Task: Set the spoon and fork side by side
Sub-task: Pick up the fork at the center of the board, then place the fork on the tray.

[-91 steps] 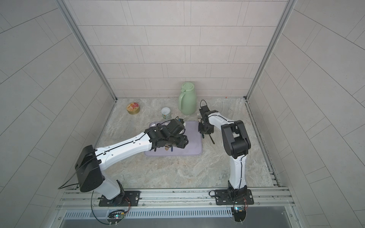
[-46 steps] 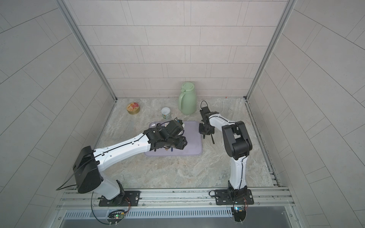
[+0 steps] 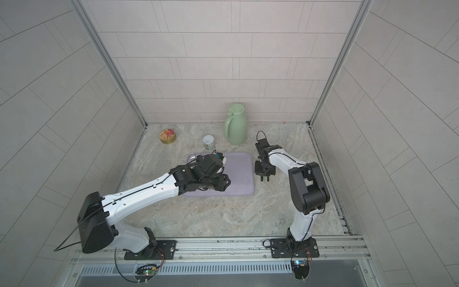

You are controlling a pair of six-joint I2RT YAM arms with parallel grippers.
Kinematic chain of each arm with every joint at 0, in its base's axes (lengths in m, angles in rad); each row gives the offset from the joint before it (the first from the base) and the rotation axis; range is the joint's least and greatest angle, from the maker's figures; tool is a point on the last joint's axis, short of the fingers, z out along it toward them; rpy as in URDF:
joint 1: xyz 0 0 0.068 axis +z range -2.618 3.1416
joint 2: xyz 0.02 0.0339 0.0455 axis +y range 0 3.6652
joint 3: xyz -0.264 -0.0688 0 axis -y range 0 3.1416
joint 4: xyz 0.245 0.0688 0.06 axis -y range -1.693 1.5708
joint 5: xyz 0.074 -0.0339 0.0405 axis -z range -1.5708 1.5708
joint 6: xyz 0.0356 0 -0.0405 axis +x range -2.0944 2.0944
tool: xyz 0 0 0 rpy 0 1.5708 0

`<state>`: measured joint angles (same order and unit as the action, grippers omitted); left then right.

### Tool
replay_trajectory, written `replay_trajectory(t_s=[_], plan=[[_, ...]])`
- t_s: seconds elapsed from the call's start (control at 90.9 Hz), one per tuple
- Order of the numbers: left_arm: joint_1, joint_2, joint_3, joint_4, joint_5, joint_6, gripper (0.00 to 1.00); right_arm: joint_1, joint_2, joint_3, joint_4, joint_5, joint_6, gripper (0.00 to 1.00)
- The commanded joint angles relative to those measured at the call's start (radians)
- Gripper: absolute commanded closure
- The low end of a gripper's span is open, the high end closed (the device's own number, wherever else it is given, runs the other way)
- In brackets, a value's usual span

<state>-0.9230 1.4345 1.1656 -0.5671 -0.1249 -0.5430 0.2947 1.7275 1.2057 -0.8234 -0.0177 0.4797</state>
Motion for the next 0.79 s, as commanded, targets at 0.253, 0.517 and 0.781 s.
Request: replay_trajectory(t_s=[0.253, 0.517, 0.781], plan=[[0.001, -0.160, -0.065, -0.062, -0.076, -0.014, 0.50, 0.104, -0.174, 0.017, -0.072, 0.024, 0.100, 0.98], [0.001, -0.253, -0.105, -0.078, -0.127, -0.022, 0.49, 0.272, -0.061, 0.074, 0.001, 0.044, 0.199, 1.00], [0.003, -0.296, -0.123, -0.088, -0.149, -0.019, 0.48, 0.380, 0.151, 0.221, 0.004, 0.054, 0.252, 1.00]])
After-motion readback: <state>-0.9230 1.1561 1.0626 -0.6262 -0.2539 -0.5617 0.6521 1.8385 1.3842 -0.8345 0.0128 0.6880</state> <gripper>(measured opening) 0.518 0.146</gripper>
